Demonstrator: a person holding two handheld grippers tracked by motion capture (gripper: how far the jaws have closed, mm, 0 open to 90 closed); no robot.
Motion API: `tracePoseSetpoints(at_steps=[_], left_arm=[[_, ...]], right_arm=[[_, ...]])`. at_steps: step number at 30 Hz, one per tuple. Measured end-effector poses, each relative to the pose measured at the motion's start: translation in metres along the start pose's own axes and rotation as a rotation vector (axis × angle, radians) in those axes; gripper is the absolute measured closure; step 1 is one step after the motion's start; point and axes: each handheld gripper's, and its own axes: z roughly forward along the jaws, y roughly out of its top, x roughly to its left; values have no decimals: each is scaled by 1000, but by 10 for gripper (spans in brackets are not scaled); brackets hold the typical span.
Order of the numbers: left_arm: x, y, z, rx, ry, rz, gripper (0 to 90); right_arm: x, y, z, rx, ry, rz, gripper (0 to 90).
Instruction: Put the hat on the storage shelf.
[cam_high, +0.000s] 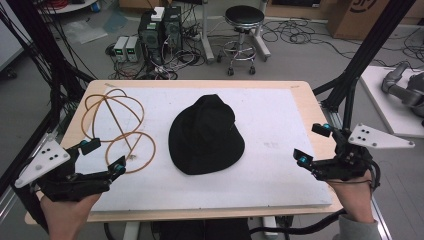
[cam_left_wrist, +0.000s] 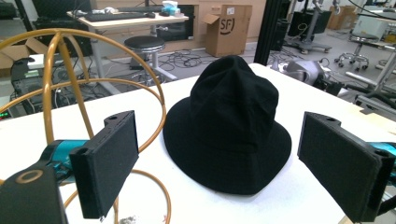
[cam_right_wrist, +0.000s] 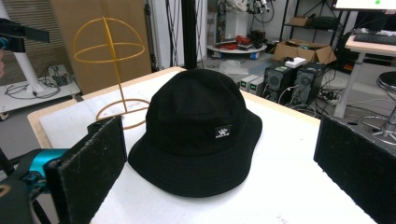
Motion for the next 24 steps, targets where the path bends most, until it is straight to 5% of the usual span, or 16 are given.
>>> tracePoseSetpoints(at_steps=[11, 24], left_arm=[[1, -5, -12, -14, 1, -30, 127], [-2, -10, -24, -15, 4, -14, 127]], right_arm=[[-7, 11, 54, 55, 55, -18, 21], [-15, 17, 116, 131, 99, -21, 20]])
